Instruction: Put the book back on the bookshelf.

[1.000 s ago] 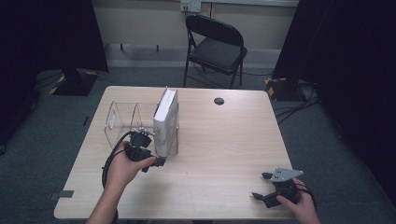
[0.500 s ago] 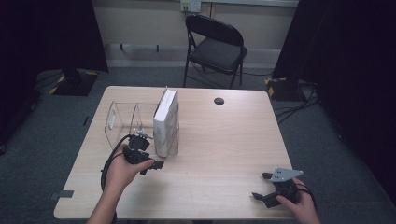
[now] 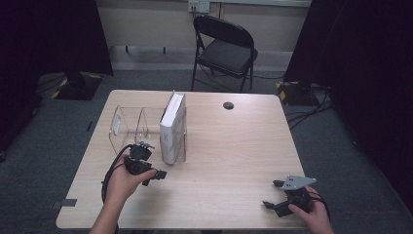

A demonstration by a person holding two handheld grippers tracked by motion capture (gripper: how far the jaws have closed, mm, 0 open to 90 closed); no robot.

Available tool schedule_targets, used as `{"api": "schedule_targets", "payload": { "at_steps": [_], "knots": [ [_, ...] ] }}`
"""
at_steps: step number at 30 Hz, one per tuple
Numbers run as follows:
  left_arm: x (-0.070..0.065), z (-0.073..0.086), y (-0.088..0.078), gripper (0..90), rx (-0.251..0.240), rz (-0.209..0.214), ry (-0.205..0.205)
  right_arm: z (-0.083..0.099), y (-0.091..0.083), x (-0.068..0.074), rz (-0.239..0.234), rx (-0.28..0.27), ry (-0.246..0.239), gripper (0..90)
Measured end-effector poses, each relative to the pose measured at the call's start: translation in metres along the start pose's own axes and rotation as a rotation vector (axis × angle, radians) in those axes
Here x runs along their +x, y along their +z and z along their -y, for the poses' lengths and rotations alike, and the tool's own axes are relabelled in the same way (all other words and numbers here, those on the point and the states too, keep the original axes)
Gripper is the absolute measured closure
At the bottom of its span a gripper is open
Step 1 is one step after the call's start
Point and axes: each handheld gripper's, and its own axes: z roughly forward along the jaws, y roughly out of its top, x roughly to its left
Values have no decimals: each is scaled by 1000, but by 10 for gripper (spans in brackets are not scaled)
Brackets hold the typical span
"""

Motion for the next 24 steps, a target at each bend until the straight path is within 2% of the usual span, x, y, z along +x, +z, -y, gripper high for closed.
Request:
{"api": "schedule_targets", "payload": {
  "at_steps": [6, 24],
  "knots": [
    [8, 6, 2, 277, 4, -7, -18, 0, 0, 0, 0, 0, 0, 94],
    [20, 21, 8, 274, 17, -14, -28, 0, 0, 0, 0, 0, 0, 94]
  ]
}}
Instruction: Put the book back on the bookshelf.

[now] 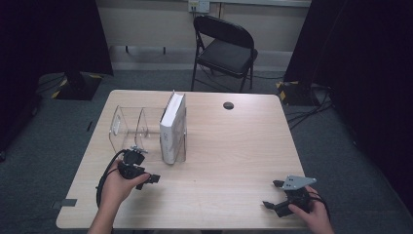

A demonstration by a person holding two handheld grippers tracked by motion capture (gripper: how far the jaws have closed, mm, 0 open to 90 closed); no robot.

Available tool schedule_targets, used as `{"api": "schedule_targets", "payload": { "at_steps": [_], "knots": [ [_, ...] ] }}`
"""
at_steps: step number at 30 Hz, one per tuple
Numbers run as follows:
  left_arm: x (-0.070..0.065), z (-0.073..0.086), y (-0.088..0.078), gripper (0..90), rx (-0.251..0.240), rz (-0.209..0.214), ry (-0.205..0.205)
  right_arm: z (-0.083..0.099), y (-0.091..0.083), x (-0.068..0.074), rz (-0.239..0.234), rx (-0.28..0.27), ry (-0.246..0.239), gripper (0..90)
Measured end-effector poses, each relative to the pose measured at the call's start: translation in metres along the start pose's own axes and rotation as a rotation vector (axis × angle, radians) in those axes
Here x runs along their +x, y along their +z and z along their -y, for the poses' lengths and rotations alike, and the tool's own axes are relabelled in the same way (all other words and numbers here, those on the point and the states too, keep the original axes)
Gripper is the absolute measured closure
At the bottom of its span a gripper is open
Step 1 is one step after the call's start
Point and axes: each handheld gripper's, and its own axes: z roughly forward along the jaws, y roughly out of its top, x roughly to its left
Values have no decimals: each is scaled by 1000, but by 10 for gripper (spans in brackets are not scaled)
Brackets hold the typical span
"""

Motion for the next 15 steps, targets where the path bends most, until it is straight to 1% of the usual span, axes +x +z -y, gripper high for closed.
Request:
{"api": "schedule_targets", "payload": {
  "at_steps": [3, 6, 9, 15],
  "knots": [
    [3, 3, 1, 273, 0, -1, -11, 0, 0, 0, 0, 0, 0, 94],
    [5, 5, 2, 273, 5, -3, -14, 0, 0, 0, 0, 0, 0, 94],
    [7, 8, 1, 273, -3, -3, -26, 0, 0, 0, 0, 0, 0, 94],
    [11, 12, 1, 273, -3, -11, -32, 0, 0, 0, 0, 0, 0, 94]
  ]
}}
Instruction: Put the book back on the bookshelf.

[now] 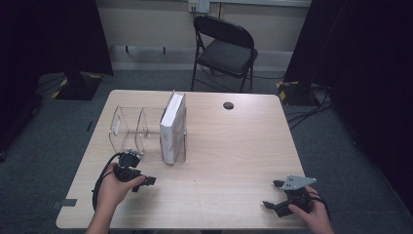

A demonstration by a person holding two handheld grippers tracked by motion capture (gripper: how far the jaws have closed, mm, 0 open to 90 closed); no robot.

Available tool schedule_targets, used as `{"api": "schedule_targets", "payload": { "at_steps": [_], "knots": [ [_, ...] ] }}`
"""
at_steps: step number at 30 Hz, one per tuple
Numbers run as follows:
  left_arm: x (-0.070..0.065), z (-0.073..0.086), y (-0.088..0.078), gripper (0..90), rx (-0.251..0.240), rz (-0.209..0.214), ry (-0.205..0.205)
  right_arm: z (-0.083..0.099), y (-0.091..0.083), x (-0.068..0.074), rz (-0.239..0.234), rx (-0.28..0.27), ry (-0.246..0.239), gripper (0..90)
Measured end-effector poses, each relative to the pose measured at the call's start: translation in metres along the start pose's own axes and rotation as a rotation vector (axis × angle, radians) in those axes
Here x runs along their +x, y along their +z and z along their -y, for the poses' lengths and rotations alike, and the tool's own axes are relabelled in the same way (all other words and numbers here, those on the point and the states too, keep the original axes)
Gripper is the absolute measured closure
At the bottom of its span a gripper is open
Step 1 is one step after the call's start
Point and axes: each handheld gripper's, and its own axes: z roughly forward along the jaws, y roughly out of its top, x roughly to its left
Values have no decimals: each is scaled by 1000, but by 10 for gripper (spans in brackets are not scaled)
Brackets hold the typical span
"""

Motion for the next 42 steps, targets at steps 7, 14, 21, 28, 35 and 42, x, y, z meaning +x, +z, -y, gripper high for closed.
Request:
{"api": "schedule_targets", "payload": {
  "at_steps": [7, 14, 21, 28, 35, 42],
  "knots": [
    [4, 5, 3, 271, 4, 4, -5, 0, 0, 0, 0, 0, 0, 94],
    [6, 9, 2, 265, 0, -9, 3, 0, 0, 0, 0, 0, 0, 94],
    [9, 15, 3, 247, 2, -23, 14, 0, 0, 0, 0, 0, 0, 94],
    [13, 21, 5, 236, -1, -38, 22, 0, 0, 0, 0, 0, 0, 94],
    [15, 24, 7, 222, -8, -57, 35, 0, 0, 0, 0, 0, 1, 94],
    [17, 28, 11, 176, -37, -74, 83, 0, 0, 0, 0, 0, 0, 94]
  ]
}}
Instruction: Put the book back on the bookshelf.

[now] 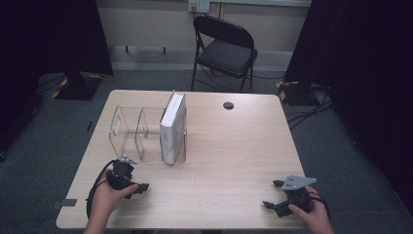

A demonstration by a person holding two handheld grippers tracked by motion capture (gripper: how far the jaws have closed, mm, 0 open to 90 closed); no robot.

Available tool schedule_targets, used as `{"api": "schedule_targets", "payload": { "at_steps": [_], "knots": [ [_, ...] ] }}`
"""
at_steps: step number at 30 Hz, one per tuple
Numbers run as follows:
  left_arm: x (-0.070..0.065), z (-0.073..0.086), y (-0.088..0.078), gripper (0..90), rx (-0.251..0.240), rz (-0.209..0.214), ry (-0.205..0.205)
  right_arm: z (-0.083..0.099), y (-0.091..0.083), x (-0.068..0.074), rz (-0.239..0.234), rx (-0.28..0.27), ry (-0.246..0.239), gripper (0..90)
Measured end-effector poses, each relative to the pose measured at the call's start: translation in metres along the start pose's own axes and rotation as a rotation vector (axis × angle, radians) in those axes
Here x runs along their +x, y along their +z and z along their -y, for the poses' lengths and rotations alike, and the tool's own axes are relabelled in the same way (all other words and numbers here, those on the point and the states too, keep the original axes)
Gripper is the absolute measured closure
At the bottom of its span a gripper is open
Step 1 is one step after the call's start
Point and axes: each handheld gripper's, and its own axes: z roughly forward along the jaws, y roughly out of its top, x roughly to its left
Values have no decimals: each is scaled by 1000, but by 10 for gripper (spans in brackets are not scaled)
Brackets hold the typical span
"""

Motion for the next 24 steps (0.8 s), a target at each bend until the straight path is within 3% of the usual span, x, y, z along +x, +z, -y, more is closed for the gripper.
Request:
{"api": "schedule_targets", "payload": {
  "at_steps": [5, 9, 24],
  "knots": [
    [0, 1, 1, 157, -11, -16, 24, 0, 0, 0, 0, 0, 0, 94],
    [-3, 2, 2, 151, 5, -39, 91, 0, 0, 0, 0, 0, 0, 94],
    [-6, 6, 8, 64, -26, -59, 129, 0, 0, 0, 0, 0, 0, 94]
  ]
}}
